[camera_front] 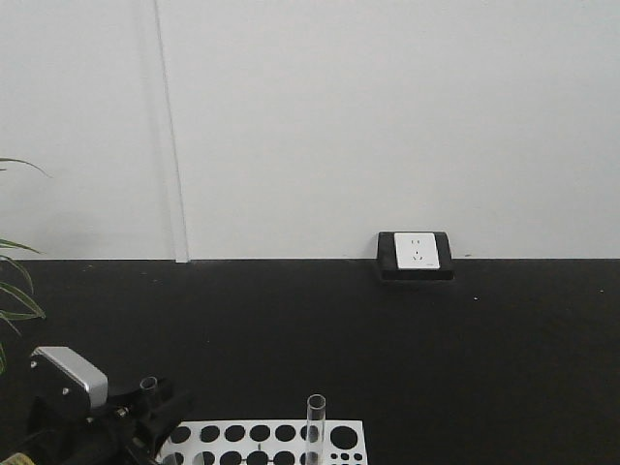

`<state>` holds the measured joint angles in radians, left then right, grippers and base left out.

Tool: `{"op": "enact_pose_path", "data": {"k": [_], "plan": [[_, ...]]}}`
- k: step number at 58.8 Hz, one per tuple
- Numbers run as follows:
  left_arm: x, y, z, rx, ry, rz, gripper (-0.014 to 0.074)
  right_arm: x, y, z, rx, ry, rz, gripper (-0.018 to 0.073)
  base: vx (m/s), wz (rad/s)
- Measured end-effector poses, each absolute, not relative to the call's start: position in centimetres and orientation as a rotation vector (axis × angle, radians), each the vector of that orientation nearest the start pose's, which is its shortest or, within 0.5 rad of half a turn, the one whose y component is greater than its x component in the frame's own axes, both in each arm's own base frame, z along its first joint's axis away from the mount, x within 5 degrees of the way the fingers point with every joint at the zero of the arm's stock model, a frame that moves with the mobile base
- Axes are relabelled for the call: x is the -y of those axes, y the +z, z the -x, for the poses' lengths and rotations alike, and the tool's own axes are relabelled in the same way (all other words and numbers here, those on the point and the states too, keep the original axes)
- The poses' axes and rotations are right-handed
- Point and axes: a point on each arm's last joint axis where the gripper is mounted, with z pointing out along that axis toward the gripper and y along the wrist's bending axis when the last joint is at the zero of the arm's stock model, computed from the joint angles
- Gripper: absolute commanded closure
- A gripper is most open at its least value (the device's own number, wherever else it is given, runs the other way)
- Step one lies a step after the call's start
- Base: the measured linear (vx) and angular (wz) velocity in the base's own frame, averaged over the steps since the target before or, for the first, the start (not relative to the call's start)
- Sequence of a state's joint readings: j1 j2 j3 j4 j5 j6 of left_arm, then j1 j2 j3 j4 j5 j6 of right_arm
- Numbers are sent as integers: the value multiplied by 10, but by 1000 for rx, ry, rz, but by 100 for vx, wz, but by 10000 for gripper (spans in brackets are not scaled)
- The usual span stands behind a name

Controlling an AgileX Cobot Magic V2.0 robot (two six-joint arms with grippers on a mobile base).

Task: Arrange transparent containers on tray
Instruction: 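Lift the glass test tube out of the rack with the left gripper, then move the right gripper to the other glass test tube and close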

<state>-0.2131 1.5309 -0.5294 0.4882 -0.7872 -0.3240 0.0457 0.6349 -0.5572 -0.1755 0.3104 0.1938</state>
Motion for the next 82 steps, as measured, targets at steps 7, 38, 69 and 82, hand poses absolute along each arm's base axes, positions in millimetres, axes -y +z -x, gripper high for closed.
{"op": "enact_pose_path", "data": {"k": [7,38,69,82], "plan": [[86,224,-262,-1681,-396,-458,486,-1,320,-133,-1859,1,-17,69,0,0],[67,284,-220,-1622,-318,-360,486,-3,322,-134,-1834,57,-52,69,0,0],[43,302,-184,-1752,-207,-195,486,-52,290,-167,-1799,276,199,69,0,0],[39,302,-177,-1791,-181,-173,486,-107,252,-186,-1769,401,493,69,0,0]]}}
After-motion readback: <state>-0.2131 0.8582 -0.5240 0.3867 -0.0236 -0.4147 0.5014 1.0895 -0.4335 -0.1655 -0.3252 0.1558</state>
